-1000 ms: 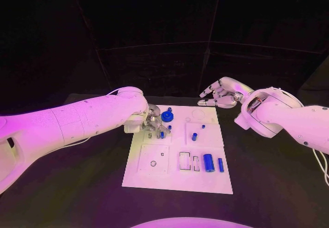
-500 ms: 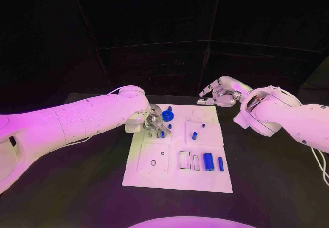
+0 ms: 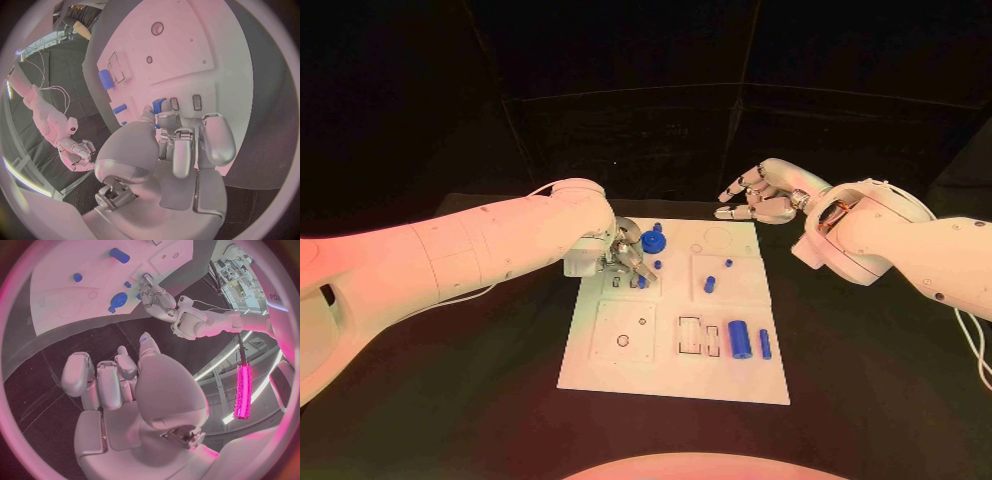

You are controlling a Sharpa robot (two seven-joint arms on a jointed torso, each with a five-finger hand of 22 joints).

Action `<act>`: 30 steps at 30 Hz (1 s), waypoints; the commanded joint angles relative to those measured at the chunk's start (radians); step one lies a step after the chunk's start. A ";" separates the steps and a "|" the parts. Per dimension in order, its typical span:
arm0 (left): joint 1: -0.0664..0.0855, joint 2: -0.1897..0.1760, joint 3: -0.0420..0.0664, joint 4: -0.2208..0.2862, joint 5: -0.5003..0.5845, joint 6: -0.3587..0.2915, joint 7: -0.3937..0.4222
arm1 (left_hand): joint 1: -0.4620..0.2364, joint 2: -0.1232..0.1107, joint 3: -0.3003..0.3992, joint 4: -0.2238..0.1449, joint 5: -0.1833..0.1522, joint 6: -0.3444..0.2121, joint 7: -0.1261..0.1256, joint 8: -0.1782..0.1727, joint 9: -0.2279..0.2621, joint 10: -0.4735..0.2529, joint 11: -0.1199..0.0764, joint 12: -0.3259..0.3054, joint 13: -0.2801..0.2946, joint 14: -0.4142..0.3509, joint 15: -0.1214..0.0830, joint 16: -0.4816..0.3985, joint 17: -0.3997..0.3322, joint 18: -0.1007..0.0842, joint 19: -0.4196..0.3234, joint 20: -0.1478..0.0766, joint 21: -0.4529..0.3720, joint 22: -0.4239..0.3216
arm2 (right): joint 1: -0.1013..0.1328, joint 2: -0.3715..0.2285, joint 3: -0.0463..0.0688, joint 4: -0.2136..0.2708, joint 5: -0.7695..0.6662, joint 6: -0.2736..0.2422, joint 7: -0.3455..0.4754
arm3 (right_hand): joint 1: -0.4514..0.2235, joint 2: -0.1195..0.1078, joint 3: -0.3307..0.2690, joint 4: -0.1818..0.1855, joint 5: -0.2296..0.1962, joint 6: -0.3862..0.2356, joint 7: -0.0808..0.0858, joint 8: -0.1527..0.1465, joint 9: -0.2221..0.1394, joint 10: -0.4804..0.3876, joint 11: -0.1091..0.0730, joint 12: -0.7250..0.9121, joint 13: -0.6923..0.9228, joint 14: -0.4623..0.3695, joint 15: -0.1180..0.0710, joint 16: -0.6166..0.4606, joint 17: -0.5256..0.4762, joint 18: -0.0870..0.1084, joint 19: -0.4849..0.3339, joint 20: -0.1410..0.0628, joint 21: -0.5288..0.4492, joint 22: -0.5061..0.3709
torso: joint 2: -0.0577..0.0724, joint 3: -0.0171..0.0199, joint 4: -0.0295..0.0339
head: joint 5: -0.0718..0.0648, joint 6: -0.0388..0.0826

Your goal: Assemble the parts on the task board

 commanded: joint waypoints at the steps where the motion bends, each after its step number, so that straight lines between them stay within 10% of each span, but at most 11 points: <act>1: 0.002 0.001 0.000 0.000 -0.001 0.010 -0.007 | 0.022 0.004 0.018 -0.023 0.000 -0.011 0.001 0.000 0.001 -0.009 -0.004 0.001 -0.003 0.106 -0.008 0.006 0.263 -0.005 -0.003 -0.005 -0.002 -0.001 | 0.002 0.003 0.001 -0.001 0.002 0.007 0.001 | 0.013 0.001 -0.007 0.001 0.007 -0.008 0.001 0.006 -0.002 -0.007 -0.003 -0.006 -0.002 0.034 -0.006 -0.005 -0.001 0.012 -0.007 -0.003 -0.004 -0.001 | 0.000 0.0000 0.0004 | 0.000 -0.001; 14: 0.001 -0.007 0.000 0.008 0.024 0.006 -0.006 | 0.047 -0.022 0.181 -0.108 0.007 -0.037 0.019 -0.056 -0.026 -0.026 0.008 -0.022 -0.031 0.106 0.000 0.006 0.263 -0.005 -0.003 0.000 -0.004 0.002 | 0.002 0.007 0.000 -0.005 0.002 0.014 0.000 | 0.018 0.002 -0.011 0.003 0.022 -0.009 0.001 0.007 -0.002 -0.007 -0.004 -0.005 -0.003 0.034 -0.006 -0.006 -0.001 0.012 -0.008 -0.003 -0.006 -0.003 | 0.000 0.0001 0.0011 | 0.001 -0.003; 18: 0.001 -0.018 0.000 0.017 0.045 -0.017 -0.003 | 0.042 -0.045 0.275 -0.144 0.068 -0.039 0.020 -0.067 -0.030 -0.030 0.010 -0.029 -0.040 0.106 0.001 0.006 0.263 -0.004 -0.004 0.002 -0.006 0.002 | 0.002 0.009 0.000 -0.006 0.002 0.017 0.001 | 0.018 0.002 -0.011 0.003 0.022 -0.009 0.001 0.007 -0.002 -0.007 -0.004 -0.005 -0.003 0.034 -0.006 -0.006 -0.001 0.012 -0.008 -0.003 -0.006 -0.003 | 0.000 0.0001 0.0010 | 0.003 -0.002; 24: 0.001 -0.044 0.000 0.042 0.078 -0.079 0.007 | -0.100 -0.139 0.613 -0.199 0.098 -0.041 0.029 -0.037 0.001 -0.011 0.016 -0.030 -0.054 0.105 0.012 0.004 0.260 -0.001 -0.003 0.001 -0.009 0.005 | 0.002 0.013 0.000 -0.013 0.002 0.019 0.000 | 0.018 0.002 -0.011 0.003 0.024 -0.009 0.001 0.008 -0.002 -0.007 -0.004 -0.005 -0.003 0.034 -0.006 -0.007 -0.001 0.012 -0.009 -0.003 -0.007 -0.004 | 0.000 0.0010 0.0021 | 0.006 0.000; 30: -0.001 -0.074 0.000 0.079 0.111 -0.147 0.016 | -0.127 -0.172 0.690 -0.221 0.103 -0.044 0.021 -0.017 0.020 -0.006 0.012 -0.024 -0.053 0.105 0.003 0.003 0.259 -0.004 -0.003 0.007 -0.011 0.005 | 0.002 0.015 0.000 -0.024 0.002 0.020 0.000 | 0.018 0.002 -0.011 0.003 0.025 -0.009 0.001 0.008 -0.002 -0.007 -0.004 -0.005 -0.003 0.034 -0.006 -0.007 -0.002 0.012 -0.009 -0.003 -0.007 -0.005 | 0.000 0.0001 0.0035 | 0.007 -0.001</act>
